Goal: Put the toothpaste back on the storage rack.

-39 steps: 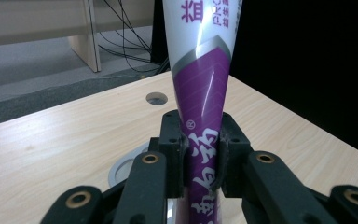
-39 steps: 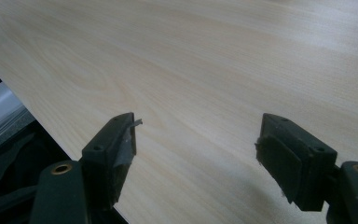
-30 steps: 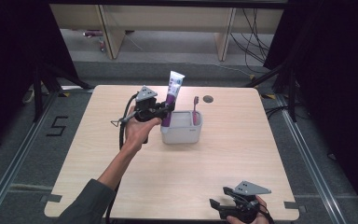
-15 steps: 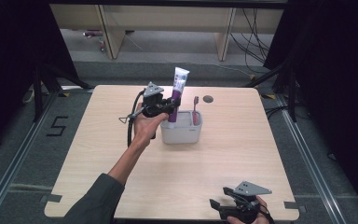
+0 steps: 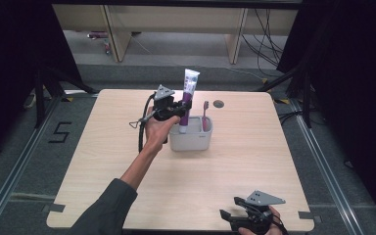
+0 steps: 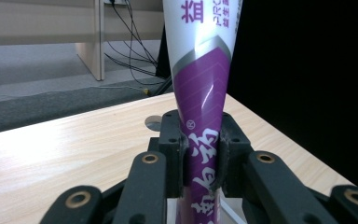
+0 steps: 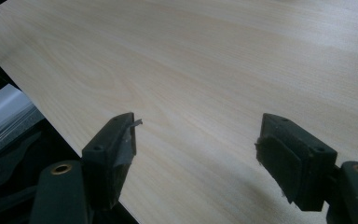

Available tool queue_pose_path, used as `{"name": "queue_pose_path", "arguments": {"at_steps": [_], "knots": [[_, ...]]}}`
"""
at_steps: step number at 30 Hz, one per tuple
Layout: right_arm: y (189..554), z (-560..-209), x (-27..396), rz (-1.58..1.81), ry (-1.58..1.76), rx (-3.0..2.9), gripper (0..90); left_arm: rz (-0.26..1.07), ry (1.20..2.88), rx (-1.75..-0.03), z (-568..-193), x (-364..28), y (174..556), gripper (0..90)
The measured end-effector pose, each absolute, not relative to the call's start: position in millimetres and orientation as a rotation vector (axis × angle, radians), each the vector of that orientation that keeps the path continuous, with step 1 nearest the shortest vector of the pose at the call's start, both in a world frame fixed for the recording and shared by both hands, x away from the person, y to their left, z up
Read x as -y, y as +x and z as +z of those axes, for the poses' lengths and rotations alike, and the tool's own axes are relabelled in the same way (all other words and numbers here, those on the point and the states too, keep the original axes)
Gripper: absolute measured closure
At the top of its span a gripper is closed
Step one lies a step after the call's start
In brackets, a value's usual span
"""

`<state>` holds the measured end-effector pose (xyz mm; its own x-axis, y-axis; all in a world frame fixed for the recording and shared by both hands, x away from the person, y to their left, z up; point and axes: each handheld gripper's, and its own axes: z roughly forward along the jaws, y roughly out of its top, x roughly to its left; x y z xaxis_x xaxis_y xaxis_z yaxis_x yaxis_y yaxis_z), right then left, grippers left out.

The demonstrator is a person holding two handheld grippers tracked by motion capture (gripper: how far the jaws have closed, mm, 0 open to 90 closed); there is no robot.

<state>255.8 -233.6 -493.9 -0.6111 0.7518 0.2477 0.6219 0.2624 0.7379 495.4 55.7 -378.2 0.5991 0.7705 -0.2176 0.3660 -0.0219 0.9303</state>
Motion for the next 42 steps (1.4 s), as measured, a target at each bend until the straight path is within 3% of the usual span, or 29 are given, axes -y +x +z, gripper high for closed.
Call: {"name": "queue_pose_path", "arguments": {"at_steps": [42], "knots": [[257, -494, 235, 1.272, 1.263, -2.384, 28.4, 0.437, 1.643, -1.002, -408, -39, 508, 74.9]]}}
